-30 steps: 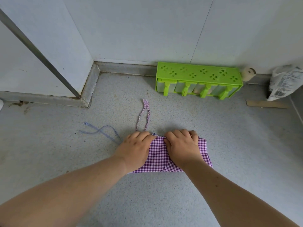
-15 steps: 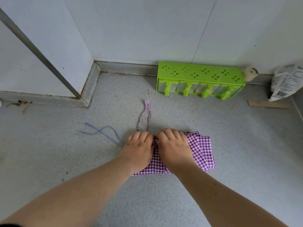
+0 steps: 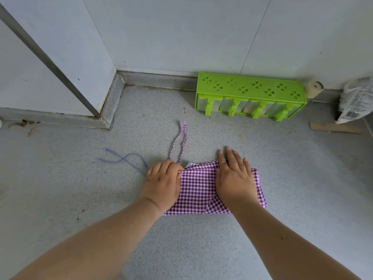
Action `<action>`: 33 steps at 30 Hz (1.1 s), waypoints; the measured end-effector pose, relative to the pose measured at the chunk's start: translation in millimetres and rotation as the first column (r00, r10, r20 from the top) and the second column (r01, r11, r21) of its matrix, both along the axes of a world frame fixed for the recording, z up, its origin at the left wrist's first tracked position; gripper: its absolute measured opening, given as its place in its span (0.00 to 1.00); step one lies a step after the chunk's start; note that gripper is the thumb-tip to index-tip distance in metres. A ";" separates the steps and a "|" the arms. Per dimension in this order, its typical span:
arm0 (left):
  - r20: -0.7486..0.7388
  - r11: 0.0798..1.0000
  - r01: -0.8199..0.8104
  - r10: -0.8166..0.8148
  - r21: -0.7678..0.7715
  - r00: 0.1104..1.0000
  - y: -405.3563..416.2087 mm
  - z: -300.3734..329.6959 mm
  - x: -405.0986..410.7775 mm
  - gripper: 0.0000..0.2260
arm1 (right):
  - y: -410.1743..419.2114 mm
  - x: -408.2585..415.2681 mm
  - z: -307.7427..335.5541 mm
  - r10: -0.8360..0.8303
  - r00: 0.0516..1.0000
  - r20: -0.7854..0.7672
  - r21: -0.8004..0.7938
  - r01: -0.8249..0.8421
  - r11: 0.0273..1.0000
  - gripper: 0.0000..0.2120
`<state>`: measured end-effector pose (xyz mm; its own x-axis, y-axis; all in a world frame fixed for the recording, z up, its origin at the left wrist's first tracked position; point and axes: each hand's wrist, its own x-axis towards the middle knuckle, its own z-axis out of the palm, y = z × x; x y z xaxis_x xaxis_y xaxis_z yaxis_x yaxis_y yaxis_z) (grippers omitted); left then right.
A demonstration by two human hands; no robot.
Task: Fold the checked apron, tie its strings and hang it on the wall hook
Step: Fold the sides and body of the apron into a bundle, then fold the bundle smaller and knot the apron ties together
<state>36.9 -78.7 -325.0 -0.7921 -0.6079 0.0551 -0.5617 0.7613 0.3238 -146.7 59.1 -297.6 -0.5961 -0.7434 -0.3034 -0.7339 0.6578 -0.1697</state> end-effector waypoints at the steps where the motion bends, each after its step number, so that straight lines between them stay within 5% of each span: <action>1: -0.035 1.000 -0.011 0.011 0.002 0.999 -0.7 -1.7 0.9 0.07 | -2.6 1.1 0.8 0.011 1.000 -0.025 0.008 -0.010 1.000 0.28; 6: -0.082 1.000 0.008 -0.007 0.009 0.997 -2.7 -5.3 0.6 0.08 | -32.1 3.8 17.5 0.293 0.952 -0.086 -0.194 -0.305 0.932 0.23; 10: -0.093 1.000 0.007 -0.004 0.029 0.996 -3.4 -11.1 2.6 0.12 | -79.2 5.8 24.5 0.496 0.868 -0.018 -0.114 -0.495 0.861 0.22; 17: -0.108 0.997 -0.004 0.011 0.071 0.994 -4.3 -8.4 3.1 0.13 | -95.3 -10.4 15.7 0.569 0.807 -0.158 -0.023 -0.580 0.815 0.09; 21: -0.116 0.998 0.013 -0.006 0.060 0.993 -4.5 -6.9 2.5 0.13 | -88.4 -16.3 29.1 0.550 0.832 -0.067 0.046 -0.548 0.835 0.04; 33: -0.123 0.997 0.005 0.004 0.074 0.992 -6.8 -12.3 1.8 0.06 | -66.5 51.6 99.6 0.439 0.894 -0.088 0.213 -0.413 0.885 0.10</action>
<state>38.7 -85.4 -337.3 -0.7826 -0.6132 0.1073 -0.5134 0.7332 0.4458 -95.0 -7.4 -197.9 -0.2780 -0.8729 -0.4008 -0.9572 0.2867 0.0396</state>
